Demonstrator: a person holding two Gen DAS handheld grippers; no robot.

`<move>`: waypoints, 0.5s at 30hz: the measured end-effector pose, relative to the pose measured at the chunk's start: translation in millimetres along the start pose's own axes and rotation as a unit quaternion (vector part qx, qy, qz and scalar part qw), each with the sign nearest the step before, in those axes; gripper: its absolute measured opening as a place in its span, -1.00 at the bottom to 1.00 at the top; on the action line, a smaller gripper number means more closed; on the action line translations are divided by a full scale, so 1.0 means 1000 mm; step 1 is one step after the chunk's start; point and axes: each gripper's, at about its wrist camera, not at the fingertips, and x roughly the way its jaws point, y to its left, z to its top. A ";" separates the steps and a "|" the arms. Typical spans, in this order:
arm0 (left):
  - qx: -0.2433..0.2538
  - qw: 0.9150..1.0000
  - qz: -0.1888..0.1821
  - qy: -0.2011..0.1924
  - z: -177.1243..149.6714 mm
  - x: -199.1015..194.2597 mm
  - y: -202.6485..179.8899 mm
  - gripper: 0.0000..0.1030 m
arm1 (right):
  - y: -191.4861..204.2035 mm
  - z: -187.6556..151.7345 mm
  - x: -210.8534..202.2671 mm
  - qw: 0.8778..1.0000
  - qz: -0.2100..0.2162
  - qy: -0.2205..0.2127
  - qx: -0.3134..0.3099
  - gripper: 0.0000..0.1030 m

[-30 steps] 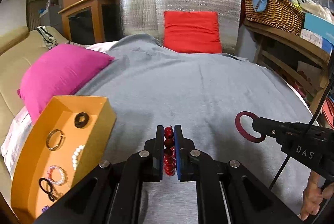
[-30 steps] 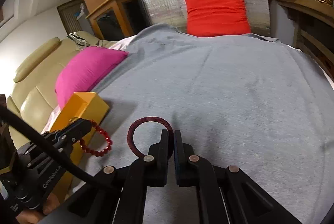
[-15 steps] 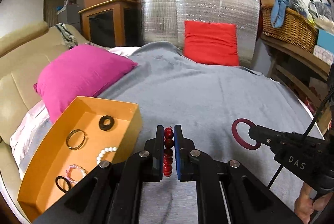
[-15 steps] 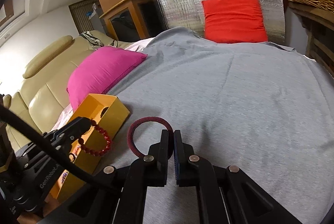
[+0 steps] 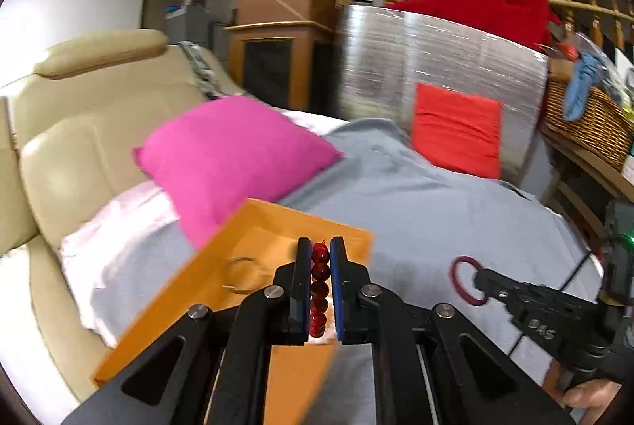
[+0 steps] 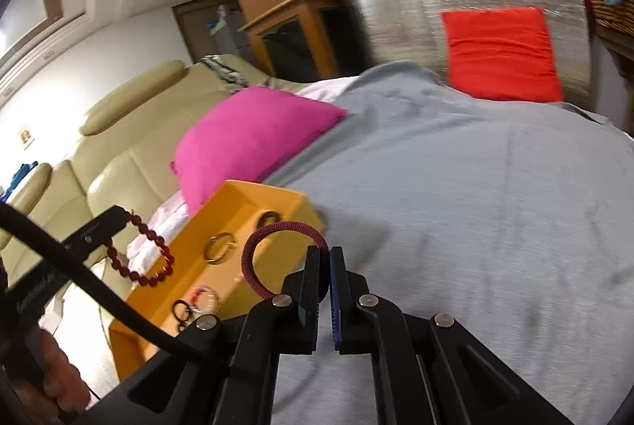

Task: Organize jewelry
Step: 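Carry the red bracelet with the left tool while the right tool carries the ring to the box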

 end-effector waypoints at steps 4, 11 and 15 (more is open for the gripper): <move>-0.017 0.999 0.041 0.012 -0.003 0.000 0.049 -0.82 | 0.032 -0.002 0.011 0.999 0.030 0.002 -0.023 -0.90; -0.041 0.995 0.072 0.048 -0.023 0.010 0.098 -0.82 | 0.080 -0.013 0.032 0.995 0.063 0.017 -0.070 -0.90; -0.029 0.995 0.071 0.069 -0.040 0.019 0.100 -0.82 | 0.089 -0.015 0.048 0.995 0.066 0.031 -0.071 -0.90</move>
